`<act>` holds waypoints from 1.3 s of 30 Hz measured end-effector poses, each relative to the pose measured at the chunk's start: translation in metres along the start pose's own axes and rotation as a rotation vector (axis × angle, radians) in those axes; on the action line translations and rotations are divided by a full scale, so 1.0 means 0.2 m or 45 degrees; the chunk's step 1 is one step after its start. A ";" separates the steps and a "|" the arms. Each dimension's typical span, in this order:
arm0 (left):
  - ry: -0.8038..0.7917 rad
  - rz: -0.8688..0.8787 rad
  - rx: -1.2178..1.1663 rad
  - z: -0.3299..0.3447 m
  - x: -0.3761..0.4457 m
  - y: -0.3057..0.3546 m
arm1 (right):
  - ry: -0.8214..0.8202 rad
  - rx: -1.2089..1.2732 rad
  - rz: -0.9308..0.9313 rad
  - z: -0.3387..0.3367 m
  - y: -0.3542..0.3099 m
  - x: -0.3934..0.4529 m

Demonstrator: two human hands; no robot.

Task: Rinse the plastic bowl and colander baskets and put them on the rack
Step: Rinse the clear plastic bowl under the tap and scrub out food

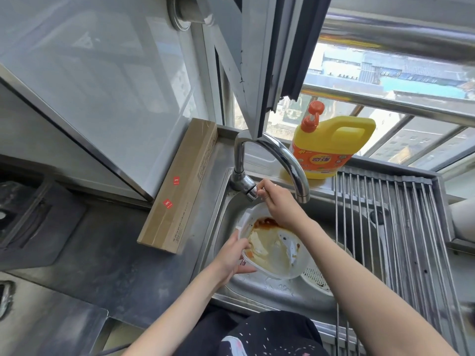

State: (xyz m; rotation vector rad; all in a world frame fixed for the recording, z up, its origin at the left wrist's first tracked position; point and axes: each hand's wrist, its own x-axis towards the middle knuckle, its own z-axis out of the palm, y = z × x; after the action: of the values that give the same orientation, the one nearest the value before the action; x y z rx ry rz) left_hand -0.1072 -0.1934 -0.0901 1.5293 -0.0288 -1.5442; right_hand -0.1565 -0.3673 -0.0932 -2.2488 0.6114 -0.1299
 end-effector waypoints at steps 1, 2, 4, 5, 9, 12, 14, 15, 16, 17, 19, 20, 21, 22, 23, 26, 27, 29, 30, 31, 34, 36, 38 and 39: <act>-0.008 -0.001 0.005 0.00 0.00 0.00 | -0.018 -0.004 -0.003 -0.01 0.00 0.00; -0.005 0.003 0.014 -0.01 0.01 0.00 | -0.025 0.004 -0.007 -0.01 0.00 0.00; -0.005 0.004 0.012 -0.02 0.03 0.00 | -0.029 0.031 -0.008 -0.02 0.01 -0.01; -0.006 -0.001 0.009 -0.02 0.03 0.00 | -0.040 0.031 -0.010 -0.02 0.02 -0.02; 0.003 -0.043 0.011 -0.04 0.06 -0.05 | -0.079 0.022 0.010 -0.01 0.08 -0.07; -0.014 -0.053 -0.012 -0.03 0.08 -0.06 | -0.095 0.038 0.007 -0.01 0.08 -0.06; -0.020 -0.054 0.002 -0.02 0.08 -0.05 | -0.098 0.048 -0.002 -0.01 0.08 -0.06; -0.020 -0.048 0.018 -0.02 0.08 -0.04 | -0.093 0.043 -0.012 -0.01 0.08 -0.06; -0.019 -0.046 0.028 -0.02 0.08 -0.03 | -0.098 0.032 -0.020 -0.02 0.09 -0.06; -0.021 -0.048 0.031 -0.02 0.08 -0.02 | -0.105 0.023 -0.026 -0.02 0.10 -0.06; -0.017 -0.059 0.031 -0.02 0.08 -0.01 | -0.124 -0.002 -0.049 -0.02 0.11 -0.05; -0.007 -0.067 0.041 -0.03 0.08 -0.01 | -0.133 -0.015 -0.063 -0.03 0.12 -0.05; -0.004 -0.078 0.043 -0.03 0.09 -0.01 | -0.137 -0.028 -0.073 -0.03 0.12 -0.04; -0.012 -0.087 0.032 -0.04 0.09 0.00 | -0.143 -0.036 -0.077 -0.02 0.12 -0.04; -0.017 -0.086 0.034 -0.04 0.09 -0.01 | -0.146 -0.037 -0.078 -0.02 0.13 -0.04; -0.035 -0.046 0.058 -0.04 0.08 -0.01 | -0.158 0.005 -0.072 -0.03 0.14 -0.06; -0.039 -0.045 0.068 -0.05 0.09 -0.01 | -0.170 0.023 -0.064 -0.03 0.14 -0.08; -0.037 -0.056 0.102 -0.06 0.10 -0.02 | -0.227 0.085 0.004 -0.04 0.13 -0.10; -0.040 -0.059 0.114 -0.06 0.11 -0.03 | -0.251 0.113 0.046 -0.04 0.13 -0.11; -0.055 -0.053 0.128 -0.07 0.12 -0.03 | -0.274 0.159 0.108 -0.06 0.14 -0.13; -0.121 -0.024 0.157 -0.04 0.12 -0.02 | -0.355 0.488 0.458 -0.19 0.25 -0.34; -0.152 -0.014 0.205 -0.02 0.14 -0.03 | -0.402 0.518 0.592 -0.29 0.38 -0.56; -0.161 -0.016 0.258 0.00 0.17 -0.04 | -0.404 0.456 0.681 -0.31 0.44 -0.74; -0.160 -0.029 0.261 0.00 0.19 -0.05 | -0.402 0.456 0.724 -0.30 0.45 -0.79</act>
State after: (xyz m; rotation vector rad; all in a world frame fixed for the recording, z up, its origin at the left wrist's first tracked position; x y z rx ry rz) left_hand -0.1057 -0.2105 -0.1243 1.5919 -0.2488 -1.6959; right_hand -0.3459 -0.3850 -0.1015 -1.6363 0.9405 0.3661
